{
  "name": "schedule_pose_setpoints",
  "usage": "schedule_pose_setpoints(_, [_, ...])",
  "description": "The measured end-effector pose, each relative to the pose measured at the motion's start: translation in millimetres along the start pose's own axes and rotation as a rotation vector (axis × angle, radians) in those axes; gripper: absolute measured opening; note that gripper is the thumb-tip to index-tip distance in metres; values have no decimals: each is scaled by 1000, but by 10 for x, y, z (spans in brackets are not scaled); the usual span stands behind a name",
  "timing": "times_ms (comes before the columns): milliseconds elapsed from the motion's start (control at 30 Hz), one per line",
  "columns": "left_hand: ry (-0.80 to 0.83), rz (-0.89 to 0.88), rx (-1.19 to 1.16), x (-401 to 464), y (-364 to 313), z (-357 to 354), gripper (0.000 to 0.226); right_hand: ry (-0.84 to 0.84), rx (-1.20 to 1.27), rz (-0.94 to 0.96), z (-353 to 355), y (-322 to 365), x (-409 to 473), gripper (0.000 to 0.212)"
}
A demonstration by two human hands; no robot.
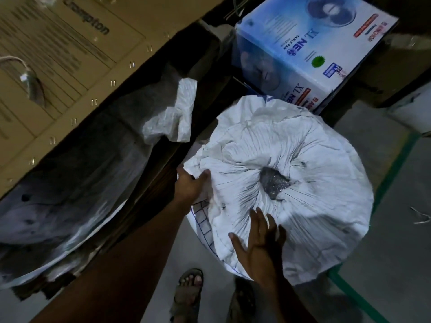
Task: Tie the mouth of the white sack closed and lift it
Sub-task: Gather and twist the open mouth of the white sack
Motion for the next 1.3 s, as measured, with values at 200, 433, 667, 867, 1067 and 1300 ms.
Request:
schedule_pose_setpoints(200, [83, -87, -193, -9, -119, 134, 43, -90, 7, -41, 201, 156, 518, 58])
schedule_pose_setpoints(433, [128, -296, -71, -89, -215, 162, 17, -136, 83, 175, 633, 410, 1542, 79])
schedule_pose_setpoints(667, [287, -376, -215, -182, -287, 248, 22, 96, -118, 572, 878, 678, 2666, 108])
schedule_pose_setpoints(867, [240, -370, -198, -223, -399, 318, 27, 214, -126, 698, 1052, 703, 2913, 44])
schedule_pose_setpoints(1067, [298, -390, -185, -369, -554, 236, 22, 391, -53, 694, 1090, 737, 2870, 104])
schedule_pose_setpoints(1300, [199, -496, -39, -469, -624, 275, 11, 450, -286, 719, 1327, 895, 2852, 71])
Point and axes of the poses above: each hand's wrist, its own x-axis towards the middle knuckle, its own z-axis out of the back of the hand, y = z × x, the point moved 2 cm from there along x, towards the middle knuckle, and after that the axes turned 2 degrees about -x, right-handed, at the moved point
